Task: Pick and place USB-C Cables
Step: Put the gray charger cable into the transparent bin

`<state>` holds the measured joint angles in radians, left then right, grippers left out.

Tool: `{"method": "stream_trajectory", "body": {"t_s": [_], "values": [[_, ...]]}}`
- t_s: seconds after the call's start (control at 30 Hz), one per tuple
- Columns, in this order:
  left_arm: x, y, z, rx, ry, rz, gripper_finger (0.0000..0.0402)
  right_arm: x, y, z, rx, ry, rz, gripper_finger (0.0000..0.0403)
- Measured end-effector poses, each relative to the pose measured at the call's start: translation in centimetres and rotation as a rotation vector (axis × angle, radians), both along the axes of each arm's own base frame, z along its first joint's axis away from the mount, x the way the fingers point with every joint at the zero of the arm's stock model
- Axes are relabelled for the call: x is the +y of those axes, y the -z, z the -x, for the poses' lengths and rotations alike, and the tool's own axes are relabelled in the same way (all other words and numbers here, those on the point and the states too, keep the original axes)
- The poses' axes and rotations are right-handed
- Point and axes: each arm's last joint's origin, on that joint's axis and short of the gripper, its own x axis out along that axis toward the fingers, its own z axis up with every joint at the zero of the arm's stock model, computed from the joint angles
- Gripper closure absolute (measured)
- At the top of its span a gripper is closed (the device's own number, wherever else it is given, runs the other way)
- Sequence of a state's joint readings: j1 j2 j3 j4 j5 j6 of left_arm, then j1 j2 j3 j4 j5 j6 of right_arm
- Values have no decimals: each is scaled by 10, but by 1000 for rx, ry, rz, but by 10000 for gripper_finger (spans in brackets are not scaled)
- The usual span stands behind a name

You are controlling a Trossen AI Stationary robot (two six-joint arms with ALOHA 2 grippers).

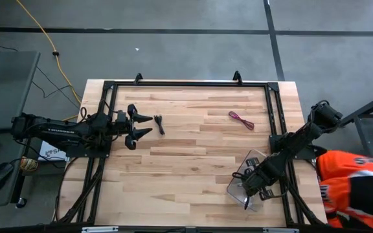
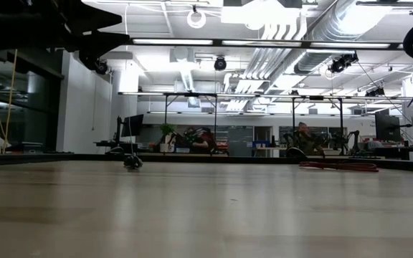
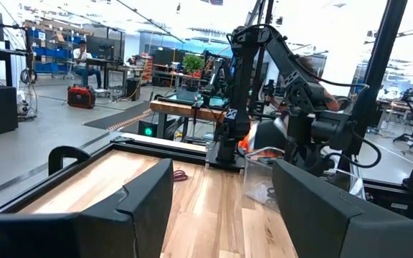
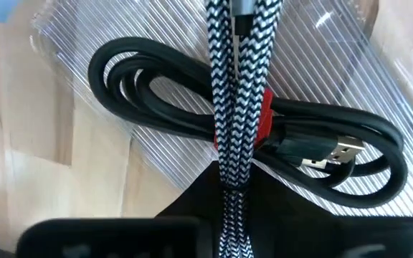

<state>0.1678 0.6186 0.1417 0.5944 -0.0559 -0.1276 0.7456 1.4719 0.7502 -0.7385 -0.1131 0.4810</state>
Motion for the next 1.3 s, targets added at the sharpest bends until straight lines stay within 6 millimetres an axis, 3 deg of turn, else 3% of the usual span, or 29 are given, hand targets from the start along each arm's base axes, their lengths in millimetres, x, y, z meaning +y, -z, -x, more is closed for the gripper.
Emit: {"method": "stream_trajectory", "body": {"t_s": [0.2,1.07,1.3], "values": [[0,0,0,0,0,0,183,0,0,-1,-2,42,-1,352],[0,0,0,0,0,0,183,0,0,-1,-9,43,7,350],[0,0,0,0,1,0,183,-1,0,-1,-4,117,22,350]]}}
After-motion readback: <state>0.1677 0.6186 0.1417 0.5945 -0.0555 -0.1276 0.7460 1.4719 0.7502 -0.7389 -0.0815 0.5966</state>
